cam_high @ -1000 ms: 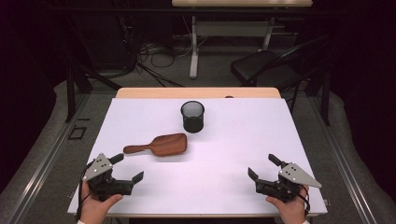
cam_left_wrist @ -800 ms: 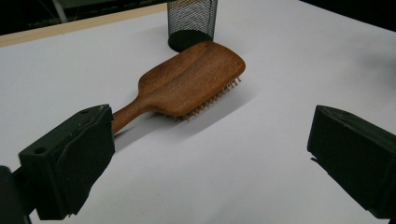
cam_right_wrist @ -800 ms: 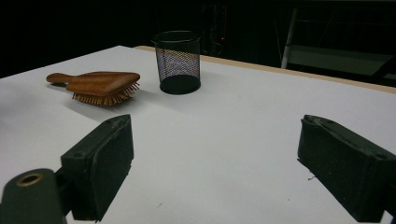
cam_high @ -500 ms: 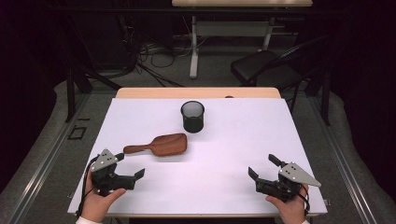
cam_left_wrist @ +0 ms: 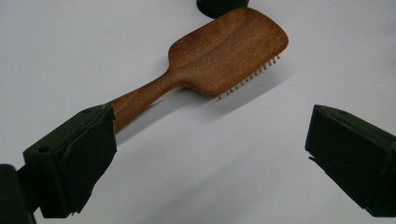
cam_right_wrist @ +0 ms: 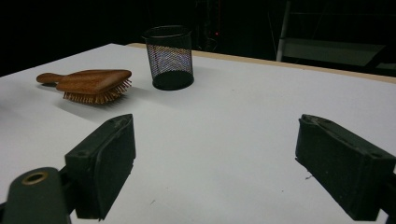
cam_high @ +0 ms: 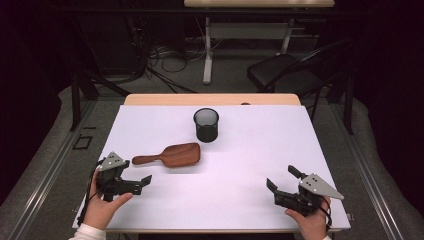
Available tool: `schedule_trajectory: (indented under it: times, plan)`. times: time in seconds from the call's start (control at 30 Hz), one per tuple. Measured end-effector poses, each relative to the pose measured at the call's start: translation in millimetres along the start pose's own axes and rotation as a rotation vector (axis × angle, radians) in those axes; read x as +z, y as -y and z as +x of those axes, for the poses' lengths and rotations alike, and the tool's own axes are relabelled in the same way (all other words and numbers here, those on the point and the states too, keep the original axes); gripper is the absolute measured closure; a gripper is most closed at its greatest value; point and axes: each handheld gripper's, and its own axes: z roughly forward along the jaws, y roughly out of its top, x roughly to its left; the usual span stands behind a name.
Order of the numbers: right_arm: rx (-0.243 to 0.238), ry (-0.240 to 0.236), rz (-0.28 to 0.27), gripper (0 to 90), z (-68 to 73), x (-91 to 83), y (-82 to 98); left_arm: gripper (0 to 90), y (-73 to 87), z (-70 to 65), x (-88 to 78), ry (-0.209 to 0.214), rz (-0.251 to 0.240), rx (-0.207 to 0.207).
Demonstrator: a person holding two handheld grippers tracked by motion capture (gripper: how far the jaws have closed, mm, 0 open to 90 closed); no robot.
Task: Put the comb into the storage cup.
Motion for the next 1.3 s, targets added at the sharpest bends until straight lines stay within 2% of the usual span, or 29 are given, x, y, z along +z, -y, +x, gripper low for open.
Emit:
schedule_trajectory:
  times: [0.1,0.4,0.73,1.07,1.3]
  plan:
    - [-0.002,0.0,0.007,11.8,-0.1,0.2,0.2,2.1,-2.0,3.7,-1.0,-0.006,0.017,-0.004]
    - [0.008,0.001,0.014,11.9,1.5,2.0,0.8,2.1,-9.5,11.0,-6.3,-0.042,0.055,0.025]
    - [-0.001,-0.011,0.018,11.9,2.7,3.1,1.3,2.1,-20.2,15.9,-4.1,-0.067,0.102,0.056]
    - [0.0,-0.017,0.029,11.8,2.6,3.3,1.1,2.0,-30.8,19.2,2.3,-0.064,0.145,0.076]
    - [0.002,-0.028,0.039,12.8,3.4,3.3,0.2,2.1,-41.2,19.6,6.2,-0.067,0.157,0.09]
